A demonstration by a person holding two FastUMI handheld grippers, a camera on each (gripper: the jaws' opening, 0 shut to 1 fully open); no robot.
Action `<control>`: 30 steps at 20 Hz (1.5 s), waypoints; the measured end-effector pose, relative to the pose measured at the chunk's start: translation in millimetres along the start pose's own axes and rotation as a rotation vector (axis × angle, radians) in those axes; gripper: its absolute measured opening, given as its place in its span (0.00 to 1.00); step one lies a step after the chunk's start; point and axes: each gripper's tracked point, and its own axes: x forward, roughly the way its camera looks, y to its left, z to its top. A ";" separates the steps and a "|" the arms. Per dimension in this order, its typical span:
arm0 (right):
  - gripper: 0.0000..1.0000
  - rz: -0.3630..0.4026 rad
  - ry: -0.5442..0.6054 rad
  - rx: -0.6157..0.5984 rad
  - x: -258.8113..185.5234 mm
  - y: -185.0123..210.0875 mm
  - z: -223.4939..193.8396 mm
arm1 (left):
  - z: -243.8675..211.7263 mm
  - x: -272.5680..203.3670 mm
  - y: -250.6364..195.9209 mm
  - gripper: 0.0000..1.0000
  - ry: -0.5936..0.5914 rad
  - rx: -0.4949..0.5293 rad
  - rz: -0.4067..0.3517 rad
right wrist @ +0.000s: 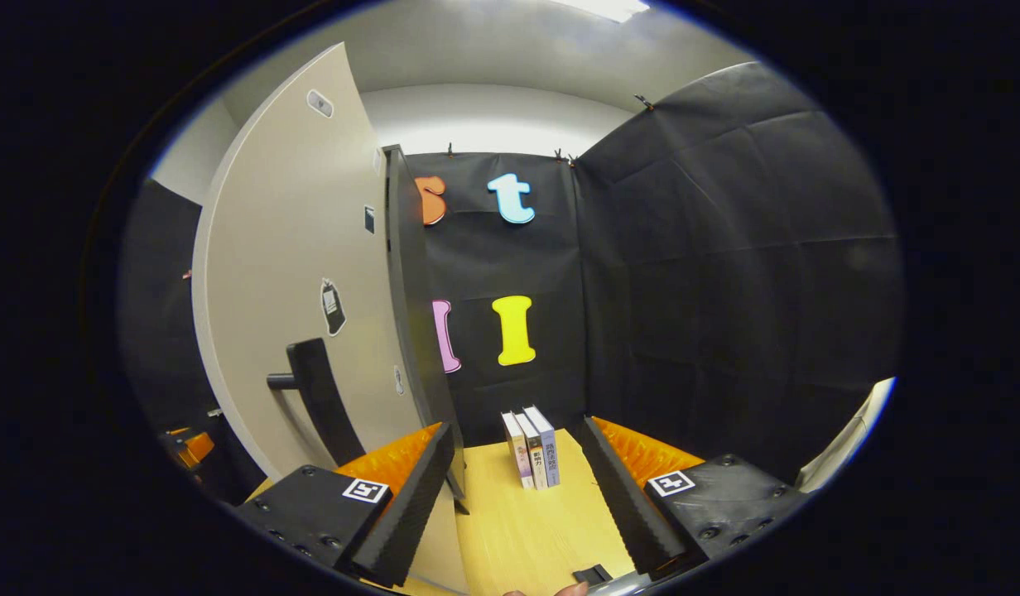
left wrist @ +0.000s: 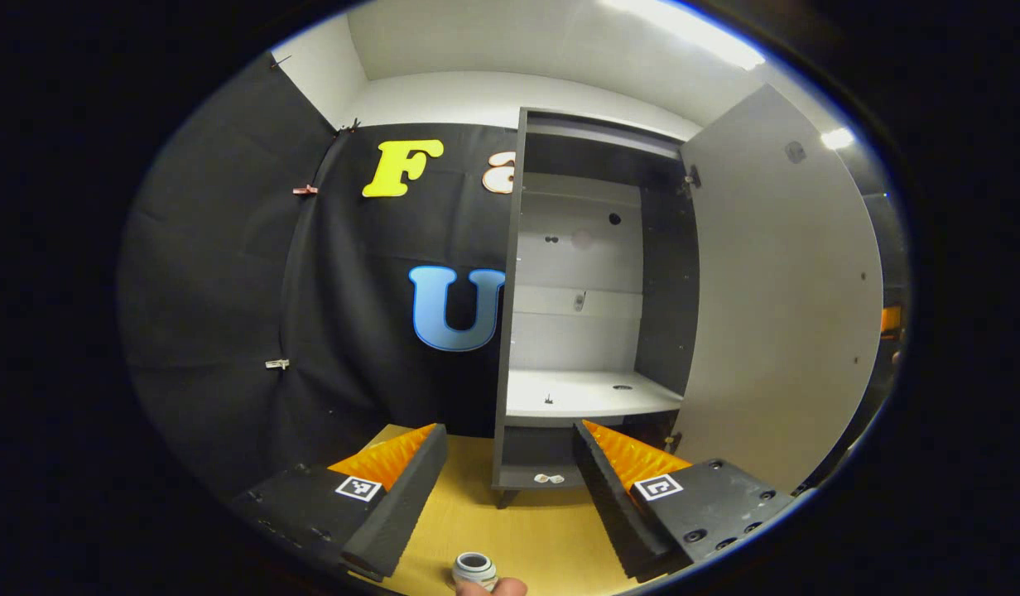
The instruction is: Open the cabinet door with the right hand, grasp the bottle in the cabinet with the left hand and place it on the coaster, then close the cabinet door with the right hand.
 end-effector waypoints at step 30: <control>0.98 0.225 0.017 0.055 -7.4 207.5 -34.3 | 3.2 -2.5 38.2 0.95 0.007 0.019 0.035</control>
